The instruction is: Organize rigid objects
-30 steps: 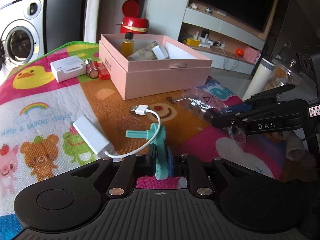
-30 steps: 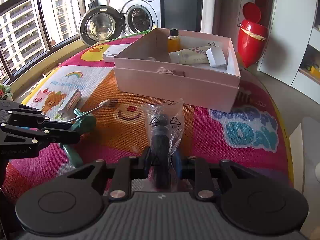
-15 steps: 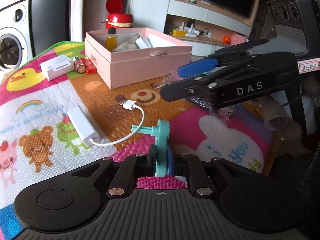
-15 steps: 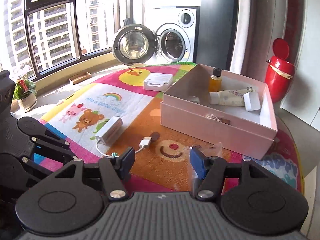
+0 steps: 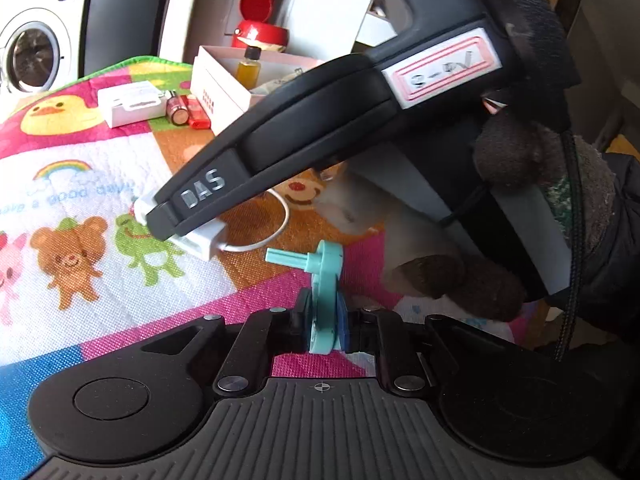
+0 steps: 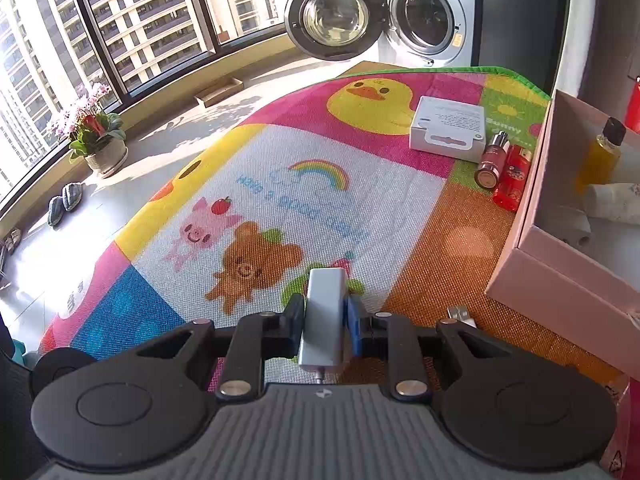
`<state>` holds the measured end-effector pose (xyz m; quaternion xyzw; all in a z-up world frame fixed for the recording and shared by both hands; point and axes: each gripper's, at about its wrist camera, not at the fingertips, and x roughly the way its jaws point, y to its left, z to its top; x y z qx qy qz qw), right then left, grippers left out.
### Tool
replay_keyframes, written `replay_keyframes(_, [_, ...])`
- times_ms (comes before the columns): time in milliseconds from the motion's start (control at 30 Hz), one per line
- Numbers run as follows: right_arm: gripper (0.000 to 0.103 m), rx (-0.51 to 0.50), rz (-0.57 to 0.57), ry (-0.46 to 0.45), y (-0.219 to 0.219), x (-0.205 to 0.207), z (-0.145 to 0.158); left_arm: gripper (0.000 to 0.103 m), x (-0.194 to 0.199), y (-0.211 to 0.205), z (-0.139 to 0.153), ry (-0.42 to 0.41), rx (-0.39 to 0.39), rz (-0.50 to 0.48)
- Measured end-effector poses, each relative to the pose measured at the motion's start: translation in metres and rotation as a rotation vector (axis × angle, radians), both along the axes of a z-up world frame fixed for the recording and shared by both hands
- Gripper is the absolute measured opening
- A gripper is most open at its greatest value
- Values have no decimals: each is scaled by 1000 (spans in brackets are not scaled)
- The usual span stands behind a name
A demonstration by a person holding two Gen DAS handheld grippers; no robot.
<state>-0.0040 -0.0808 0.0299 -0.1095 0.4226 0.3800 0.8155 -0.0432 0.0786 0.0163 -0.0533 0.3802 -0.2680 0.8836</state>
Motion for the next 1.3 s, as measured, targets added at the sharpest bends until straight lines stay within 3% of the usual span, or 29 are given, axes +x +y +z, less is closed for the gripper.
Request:
replay_keyframes(133, [21,23,-82,-97,-47,-11,24,17,5,-7,0,2,24,20])
replay_keyframes(300, [20,96,-196,-151,-121,-26,57,18,15,-24,3,-7,94,26])
replay_keyframes(433, [20,109,-254,-183,-156,-44,64,17,20,-40,6,-19,162,31])
replay_keyframes(500, [20,113,-279,-190,-169,-52,64,16,15,-46,6,-60,206,12])
replay_keyframes(667, [20,164,-323,-237,-198,-71,75,14,-1,-54,16,-171,235,-68])
replay_keyframes(867, [20,287,-396,-362,-230,-71,124,14,7,-53,85,-370,236,-42])
replay_keyframes(967, [20,347,-416,-420,-236,-58,152,14,23,-50,130,-490,209,-12])
replay_keyframes(1033, [20,386,-426,-435,-237,-42,170,14,41,-47,154,-523,171,8])
replay_keyframes(1167, [20,404,-453,-468,-232,-5,194,14,92,-46,181,-500,59,44])
replay_keyframes(1300, [21,376,-470,-464,-219,32,193,15,137,-51,175,-445,-7,82])
